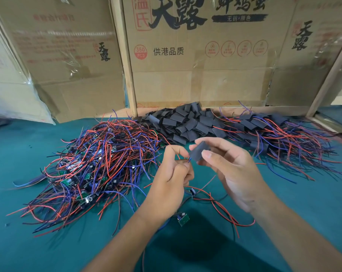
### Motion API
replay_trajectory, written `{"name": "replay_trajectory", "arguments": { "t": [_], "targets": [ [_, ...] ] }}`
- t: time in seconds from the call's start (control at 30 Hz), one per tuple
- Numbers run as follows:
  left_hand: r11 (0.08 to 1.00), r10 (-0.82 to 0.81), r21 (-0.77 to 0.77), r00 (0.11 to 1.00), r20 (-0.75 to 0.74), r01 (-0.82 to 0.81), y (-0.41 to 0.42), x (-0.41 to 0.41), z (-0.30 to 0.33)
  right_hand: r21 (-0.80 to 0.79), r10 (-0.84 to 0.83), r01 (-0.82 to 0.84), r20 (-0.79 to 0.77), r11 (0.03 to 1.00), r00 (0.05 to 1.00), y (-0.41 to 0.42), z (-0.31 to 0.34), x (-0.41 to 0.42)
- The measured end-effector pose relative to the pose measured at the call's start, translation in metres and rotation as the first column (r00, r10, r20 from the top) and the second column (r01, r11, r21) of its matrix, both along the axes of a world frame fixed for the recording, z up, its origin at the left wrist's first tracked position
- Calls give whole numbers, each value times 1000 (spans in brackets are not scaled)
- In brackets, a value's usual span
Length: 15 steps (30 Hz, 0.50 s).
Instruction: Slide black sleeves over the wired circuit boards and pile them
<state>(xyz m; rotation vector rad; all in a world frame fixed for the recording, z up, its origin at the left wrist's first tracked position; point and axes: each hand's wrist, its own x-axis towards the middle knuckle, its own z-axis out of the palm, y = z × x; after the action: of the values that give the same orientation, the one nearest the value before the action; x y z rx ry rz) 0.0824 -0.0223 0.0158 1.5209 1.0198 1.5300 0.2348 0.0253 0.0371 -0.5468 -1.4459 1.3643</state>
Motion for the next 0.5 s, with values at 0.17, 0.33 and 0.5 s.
{"name": "replay_trajectory", "arguments": {
  "t": [0.17, 0.33, 0.5],
  "targets": [
    [998, -47, -47, 996, 76, 51, 0, -2, 1, 73, 37, -42, 68, 996, 997, 1, -1, 2],
    [983, -65, -155, 982, 177, 93, 12, -3, 0, 171, -9, -24, 193, 985, 981, 0, -1, 1],
    [980, -131, -130, 983, 129, 148, 11, -6, -8, 227, -43, -10, 226, 974, 973, -6, -5, -11]
  ]
}}
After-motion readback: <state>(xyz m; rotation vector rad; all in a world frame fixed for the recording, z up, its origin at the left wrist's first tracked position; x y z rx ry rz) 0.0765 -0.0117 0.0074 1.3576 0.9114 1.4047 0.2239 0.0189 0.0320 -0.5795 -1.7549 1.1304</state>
